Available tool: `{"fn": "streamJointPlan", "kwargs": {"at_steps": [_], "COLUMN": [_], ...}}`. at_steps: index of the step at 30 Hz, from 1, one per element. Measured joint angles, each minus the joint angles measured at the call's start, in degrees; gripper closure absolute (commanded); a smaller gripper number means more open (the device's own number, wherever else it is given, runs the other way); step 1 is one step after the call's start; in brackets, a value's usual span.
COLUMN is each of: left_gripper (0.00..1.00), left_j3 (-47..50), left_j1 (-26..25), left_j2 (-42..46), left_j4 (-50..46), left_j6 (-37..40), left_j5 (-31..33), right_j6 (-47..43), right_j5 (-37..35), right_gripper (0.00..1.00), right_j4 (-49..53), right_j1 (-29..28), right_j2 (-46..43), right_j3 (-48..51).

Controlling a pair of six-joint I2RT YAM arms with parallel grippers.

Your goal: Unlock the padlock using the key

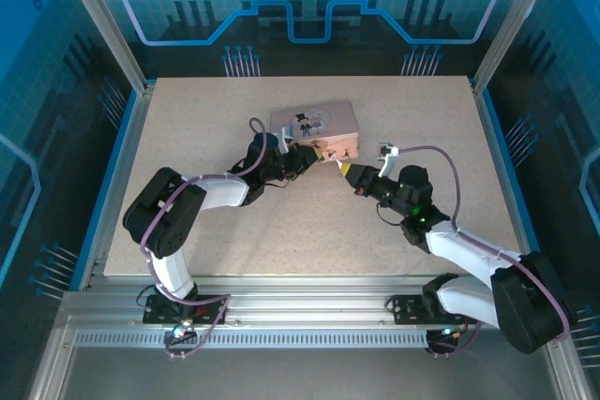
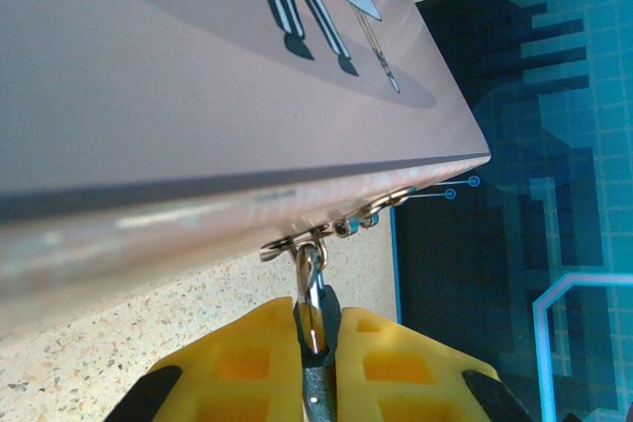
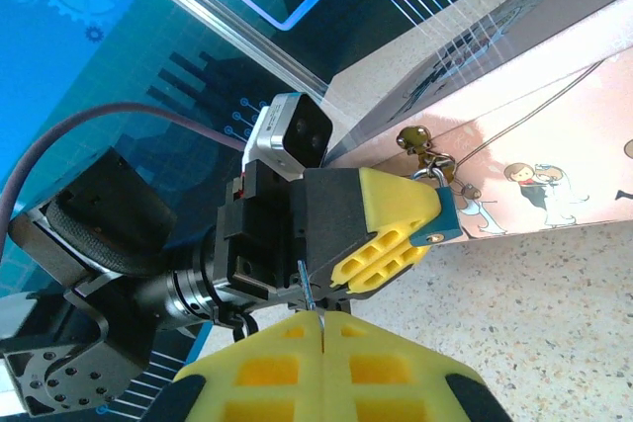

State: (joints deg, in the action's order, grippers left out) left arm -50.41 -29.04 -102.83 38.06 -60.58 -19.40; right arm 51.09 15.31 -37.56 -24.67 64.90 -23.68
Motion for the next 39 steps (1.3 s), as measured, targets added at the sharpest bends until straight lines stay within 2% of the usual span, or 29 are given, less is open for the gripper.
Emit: {"fn": "streamJointPlan", "kwargs": {"at_steps": [14,23,27,31,36,38,39], "left_gripper": [0.86,0.85,0.72,0.53,0.42,0.33,0.25], "left_j3": [0.9,3.7,4.4,5.2,7.7,9.6,10.9], "left_j1": [0.0,0.0,-0.1,-0.2,-0.2,-0.2,-0.2], "left_j2": [-0.1,-4.0,-4.3,-4.3,-4.3,-4.3,-4.3], "left_j4": [0.7,0.8,0.7,1.7,6.5,9.9,12.2], "left_j6": [-0.2,0.7,2.4,2.5,2.1,1.8,1.3], "left_j5": [0.0,-0.5,-0.5,-0.5,-0.7,-1.0,-1.1], "right_j6": [-5.3,-8.6,-9.2,-9.8,-11.1,-12.2,-13.1], "right_j5": [-1.2,-2.3,-2.9,-2.9,-3.0,-3.3,-3.5], "right_gripper": [1.00,1.00,1.00,1.00,1.00,1.00,1.00], "right_j4": [7.3,11.9,13.2,14.3,16.3,18.4,19.8], "right_j1": [0.4,0.5,0.7,0.9,1.0,1.1,1.1], "right_j2": [-0.6,-1.7,-1.7,-2.0,-3.0,-3.4,-3.6], "right_j3": [-0.2,-0.3,-0.3,-0.3,-0.5,-1.4,-2.3]}}
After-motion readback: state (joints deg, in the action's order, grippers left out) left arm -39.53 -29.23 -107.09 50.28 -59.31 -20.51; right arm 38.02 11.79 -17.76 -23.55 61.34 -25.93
